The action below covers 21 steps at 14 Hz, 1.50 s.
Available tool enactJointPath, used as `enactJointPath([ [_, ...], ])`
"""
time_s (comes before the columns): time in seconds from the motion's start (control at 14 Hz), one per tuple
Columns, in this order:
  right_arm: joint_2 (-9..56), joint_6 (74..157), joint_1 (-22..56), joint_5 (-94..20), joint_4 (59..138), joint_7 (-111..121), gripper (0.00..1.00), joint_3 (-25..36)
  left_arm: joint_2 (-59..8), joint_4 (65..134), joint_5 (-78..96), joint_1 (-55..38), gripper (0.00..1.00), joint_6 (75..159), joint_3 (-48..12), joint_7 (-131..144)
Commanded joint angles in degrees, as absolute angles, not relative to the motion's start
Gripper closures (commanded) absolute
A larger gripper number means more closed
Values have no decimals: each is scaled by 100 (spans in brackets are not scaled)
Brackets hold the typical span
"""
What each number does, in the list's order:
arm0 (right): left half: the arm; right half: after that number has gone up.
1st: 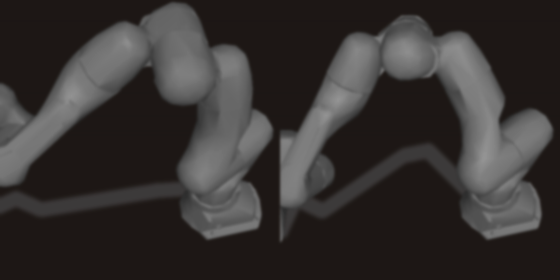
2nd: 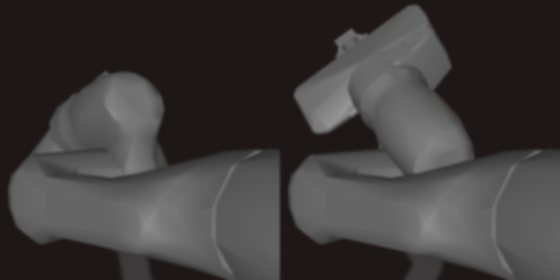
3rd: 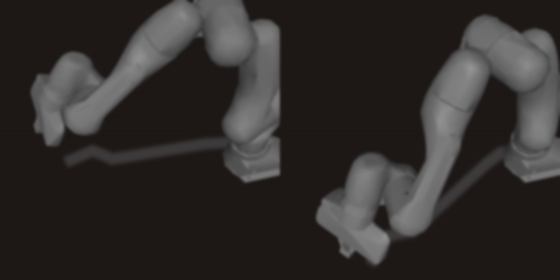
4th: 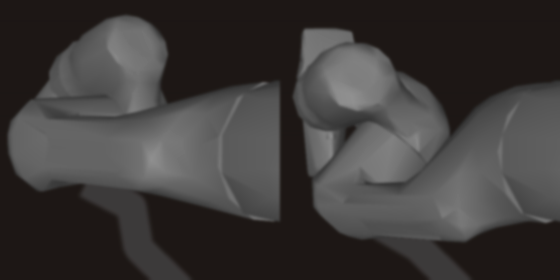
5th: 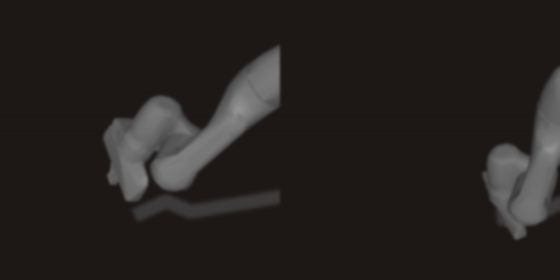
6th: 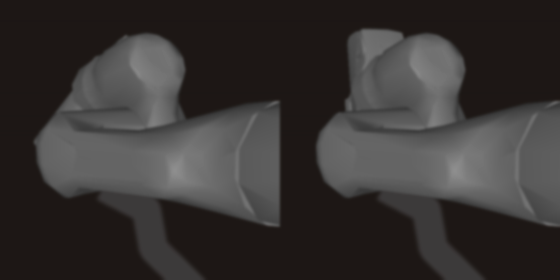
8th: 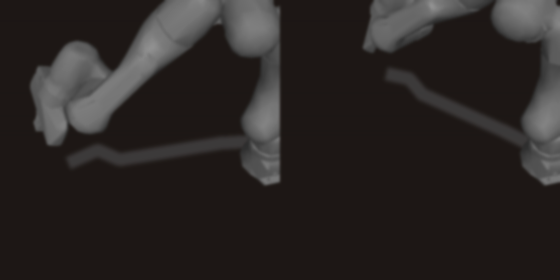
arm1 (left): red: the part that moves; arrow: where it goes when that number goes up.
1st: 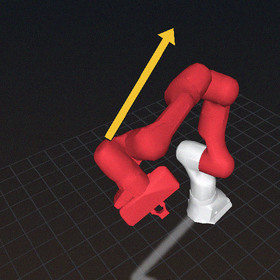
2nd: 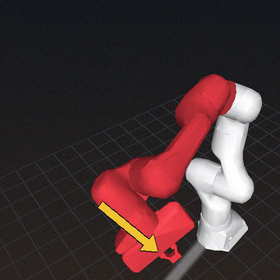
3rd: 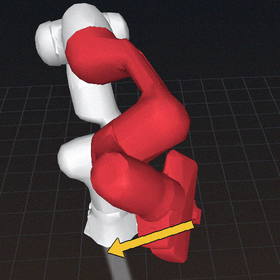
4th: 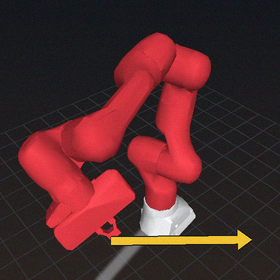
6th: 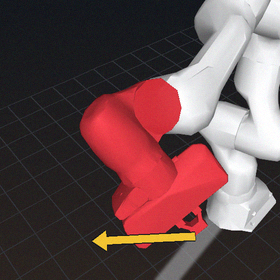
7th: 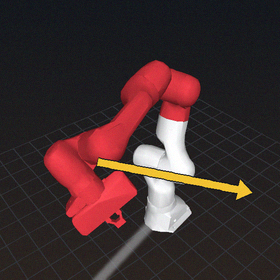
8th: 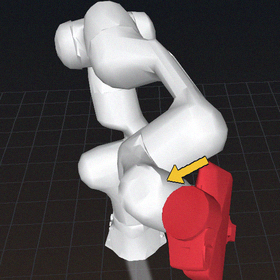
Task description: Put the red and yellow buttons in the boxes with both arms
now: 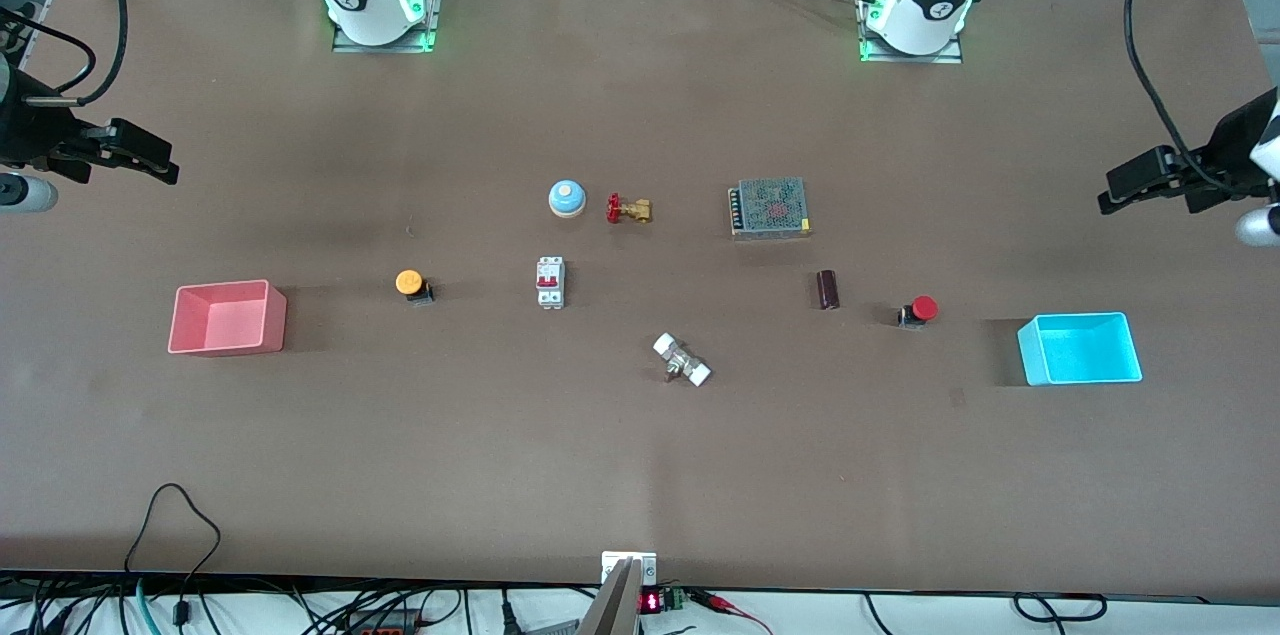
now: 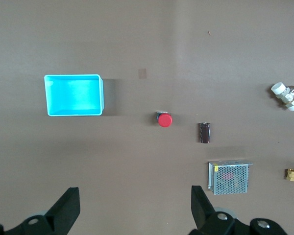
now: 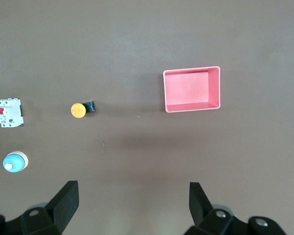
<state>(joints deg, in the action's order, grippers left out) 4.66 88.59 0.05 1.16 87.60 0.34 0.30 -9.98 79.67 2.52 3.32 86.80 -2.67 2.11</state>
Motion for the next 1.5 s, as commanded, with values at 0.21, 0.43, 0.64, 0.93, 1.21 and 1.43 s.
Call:
enactJointPath([
  [0.21, 527, 8780, -35, 26, 8701, 88, 0, 18, -1951, 7928, -226, -131, 0, 8692, -307, 281],
  [0.43, 842, 8772, -9, 44, 8692, 175, 0, 0, -2651, 7928, -377, -350, 0, 8727, -308, 220],
  [0.64, 1107, 8919, 245, -8, 8893, 185, 0, -18, -3146, 7971, -352, -387, 0, 9716, -325, 211],
  [0.93, 932, 10745, 675, -53, 10306, -514, 0, -44, -3655, 8007, 773, -141, 0, 10010, -290, 264],
  [1.21, 1256, 11906, 1054, 9, 10897, -1360, 0, -447, -3770, 8515, 765, -176, 0, 10607, -281, 281],
  [1.43, 1458, 13135, 1055, 550, 11590, -1836, 0, -790, -3753, 9113, 765, -176, 0, 11117, -281, 281],
])
